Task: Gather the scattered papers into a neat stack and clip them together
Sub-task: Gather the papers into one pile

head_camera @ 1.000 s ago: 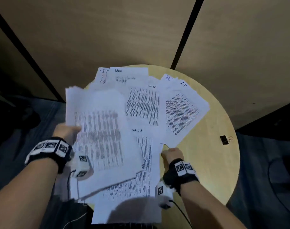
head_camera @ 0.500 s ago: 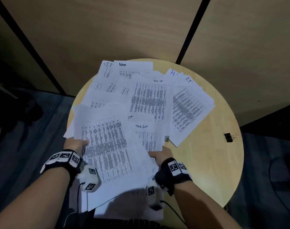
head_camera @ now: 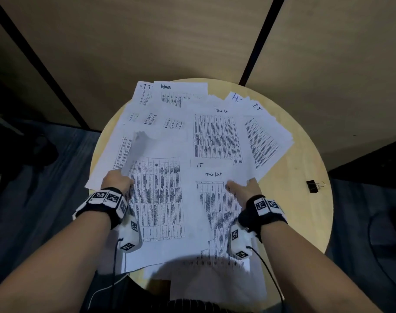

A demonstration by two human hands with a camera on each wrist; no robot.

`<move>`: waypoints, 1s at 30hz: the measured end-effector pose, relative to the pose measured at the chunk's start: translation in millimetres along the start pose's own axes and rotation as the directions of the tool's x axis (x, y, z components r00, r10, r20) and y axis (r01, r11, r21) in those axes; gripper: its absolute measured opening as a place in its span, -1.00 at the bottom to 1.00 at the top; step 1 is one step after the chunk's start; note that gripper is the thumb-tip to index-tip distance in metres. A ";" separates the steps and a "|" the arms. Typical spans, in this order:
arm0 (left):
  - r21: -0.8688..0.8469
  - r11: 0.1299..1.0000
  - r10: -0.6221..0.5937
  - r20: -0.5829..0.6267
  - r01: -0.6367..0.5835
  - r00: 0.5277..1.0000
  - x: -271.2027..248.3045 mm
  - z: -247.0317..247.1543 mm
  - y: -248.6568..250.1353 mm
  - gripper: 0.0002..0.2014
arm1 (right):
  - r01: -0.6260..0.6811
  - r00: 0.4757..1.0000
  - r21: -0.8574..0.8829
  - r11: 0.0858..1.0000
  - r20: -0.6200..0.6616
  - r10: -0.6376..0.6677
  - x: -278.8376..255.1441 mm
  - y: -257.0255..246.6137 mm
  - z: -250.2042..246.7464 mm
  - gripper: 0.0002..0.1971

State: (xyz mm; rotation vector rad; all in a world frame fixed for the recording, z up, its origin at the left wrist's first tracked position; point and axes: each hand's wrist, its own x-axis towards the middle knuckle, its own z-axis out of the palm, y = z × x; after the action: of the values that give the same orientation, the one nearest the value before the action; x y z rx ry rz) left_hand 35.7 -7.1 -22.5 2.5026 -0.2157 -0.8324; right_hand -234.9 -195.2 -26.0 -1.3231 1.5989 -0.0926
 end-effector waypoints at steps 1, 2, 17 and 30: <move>0.004 1.000 0.000 0.001 0.000 1.000 0.8 1.7 0.7 -0.72 | 0.026 0.998 0.066 0.997 -0.065 -0.022 2.2 -1.1 2.1 -0.25; 0.002 1.000 -0.001 0.002 0.001 1.000 0.9 2.7 1.7 -0.71 | 0.048 0.990 0.116 0.992 -0.138 -0.032 4.4 -3.5 2.1 -0.40; -0.201 0.978 -0.058 -0.010 0.055 0.998 12.5 0.2 8.6 -0.61 | -0.037 0.948 -0.763 0.645 0.177 0.264 10.1 20.1 -55.1 -0.88; -0.225 0.973 -0.055 -0.038 0.045 0.998 9.9 -2.2 3.1 -0.63 | 0.008 0.943 -0.813 0.583 0.201 0.267 8.4 13.5 -66.2 -0.39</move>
State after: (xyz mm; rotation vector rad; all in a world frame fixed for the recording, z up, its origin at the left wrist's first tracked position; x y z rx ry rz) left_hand 44.9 -11.9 -24.6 2.3199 -0.0400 -0.7744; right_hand -290.6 -229.8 -7.6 -1.7685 1.4903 1.0251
